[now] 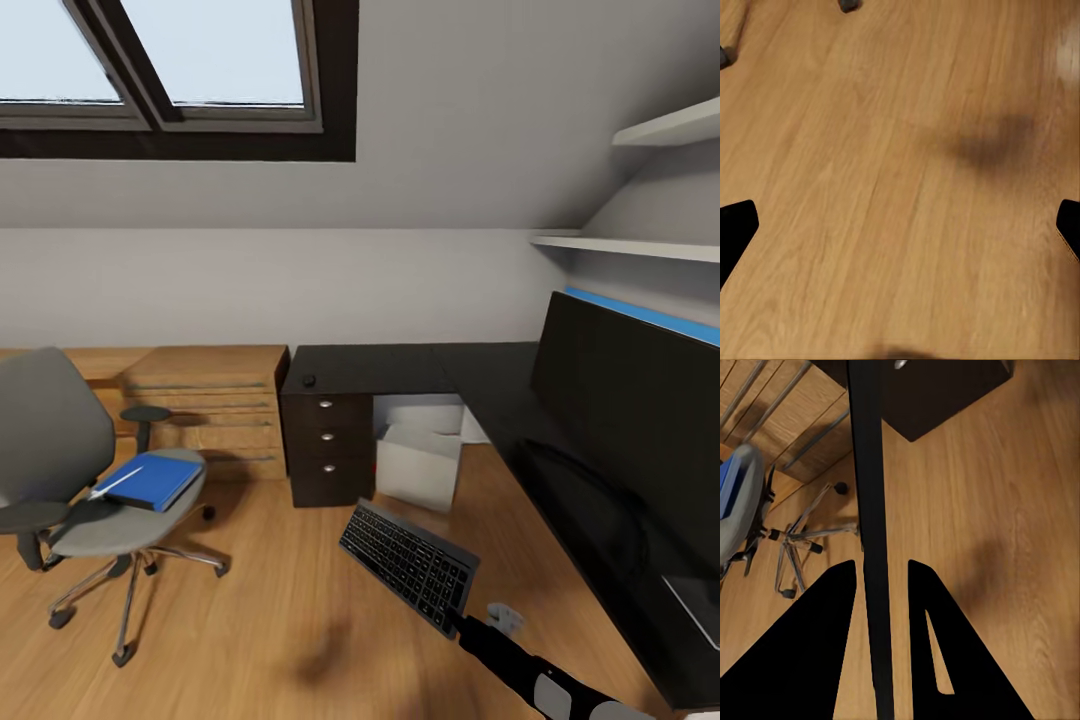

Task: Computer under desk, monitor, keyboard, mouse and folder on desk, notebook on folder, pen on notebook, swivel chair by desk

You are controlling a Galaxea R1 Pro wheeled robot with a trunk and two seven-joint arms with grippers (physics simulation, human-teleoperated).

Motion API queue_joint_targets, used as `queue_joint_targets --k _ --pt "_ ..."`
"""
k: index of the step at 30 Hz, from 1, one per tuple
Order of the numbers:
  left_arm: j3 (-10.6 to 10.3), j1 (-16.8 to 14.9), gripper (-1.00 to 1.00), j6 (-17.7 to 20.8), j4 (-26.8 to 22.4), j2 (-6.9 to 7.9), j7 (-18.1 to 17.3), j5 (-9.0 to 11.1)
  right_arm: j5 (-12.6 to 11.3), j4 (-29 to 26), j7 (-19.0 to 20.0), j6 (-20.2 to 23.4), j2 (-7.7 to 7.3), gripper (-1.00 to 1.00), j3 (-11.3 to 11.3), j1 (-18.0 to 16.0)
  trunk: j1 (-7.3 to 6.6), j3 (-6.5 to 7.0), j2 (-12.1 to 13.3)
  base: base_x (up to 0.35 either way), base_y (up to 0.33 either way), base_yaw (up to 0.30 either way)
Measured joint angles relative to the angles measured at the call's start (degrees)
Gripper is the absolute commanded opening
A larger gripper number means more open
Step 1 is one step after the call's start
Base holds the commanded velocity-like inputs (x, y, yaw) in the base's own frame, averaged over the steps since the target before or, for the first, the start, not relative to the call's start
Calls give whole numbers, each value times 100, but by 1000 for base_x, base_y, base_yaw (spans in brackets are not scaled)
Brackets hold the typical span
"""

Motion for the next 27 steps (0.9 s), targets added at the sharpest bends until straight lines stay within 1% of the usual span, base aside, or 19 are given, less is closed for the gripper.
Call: queue_joint_targets --k 10,19,27 --pt "0 2 100 0 0 0 0 0 7 -4 0 -8 -45 -100 -1 -2 0 0 0 331 3 0" --pt "0 3 100 0 0 0 0 2 8 -4 0 -9 -57 -100 0 -1 0 0 0 333 6 0" --pt "1 1 100 -1 -1 0 0 3 10 -5 0 -8 -59 -100 1 -2 0 0 0 309 166 0"
